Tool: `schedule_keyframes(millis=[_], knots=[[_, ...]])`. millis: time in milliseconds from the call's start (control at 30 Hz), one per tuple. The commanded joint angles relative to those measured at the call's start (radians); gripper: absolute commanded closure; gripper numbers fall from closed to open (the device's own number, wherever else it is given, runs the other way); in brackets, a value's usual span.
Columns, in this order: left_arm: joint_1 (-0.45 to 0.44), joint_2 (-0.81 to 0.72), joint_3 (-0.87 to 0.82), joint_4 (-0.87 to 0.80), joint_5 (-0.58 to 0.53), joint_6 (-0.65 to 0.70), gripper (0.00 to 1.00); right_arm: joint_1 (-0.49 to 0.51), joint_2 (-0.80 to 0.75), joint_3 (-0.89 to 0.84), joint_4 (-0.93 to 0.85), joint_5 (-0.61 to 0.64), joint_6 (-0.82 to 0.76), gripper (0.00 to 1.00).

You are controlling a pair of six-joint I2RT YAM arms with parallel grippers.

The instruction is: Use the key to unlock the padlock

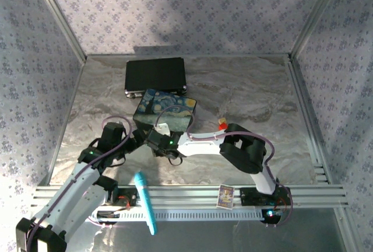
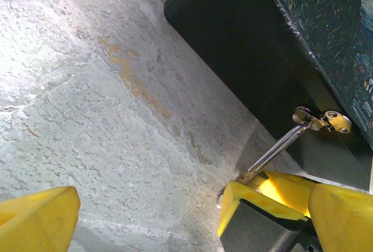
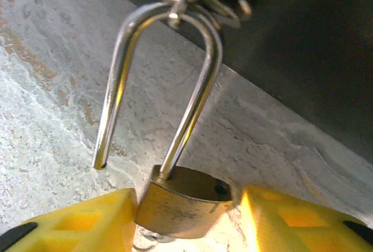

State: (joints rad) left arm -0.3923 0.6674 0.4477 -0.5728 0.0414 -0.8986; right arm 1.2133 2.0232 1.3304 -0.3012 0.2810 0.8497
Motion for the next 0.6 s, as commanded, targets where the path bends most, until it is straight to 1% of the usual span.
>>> schedule_keyframes(millis=[0,167,267,367,467,533,567], knots=[[0.007,-0.014,-0.013,0.006,0.018,0.009,0.00,0.009,0.003,-0.001,-0.056,0.014,0.035,0.54],[0.007,-0.018,-0.008,0.030,0.025,0.047,0.00,0.006,-0.051,-0.084,0.000,0.022,0.039,0.66],[0.005,-0.028,0.011,0.039,0.027,0.106,0.00,0.005,-0.104,-0.129,0.008,0.044,0.041,0.70],[-0.013,-0.026,0.045,0.042,0.020,0.187,0.00,0.000,-0.167,-0.242,0.047,0.043,0.049,0.73],[-0.069,-0.003,0.082,0.050,-0.024,0.266,0.00,-0.008,-0.224,-0.313,0.063,0.040,0.057,0.77],[-0.135,0.038,0.118,0.050,-0.065,0.334,0.00,-0.015,-0.262,-0.363,0.080,0.033,0.057,0.77],[-0.182,0.070,0.144,0.043,-0.103,0.366,0.00,-0.018,-0.283,-0.394,0.097,0.026,0.057,0.77]])
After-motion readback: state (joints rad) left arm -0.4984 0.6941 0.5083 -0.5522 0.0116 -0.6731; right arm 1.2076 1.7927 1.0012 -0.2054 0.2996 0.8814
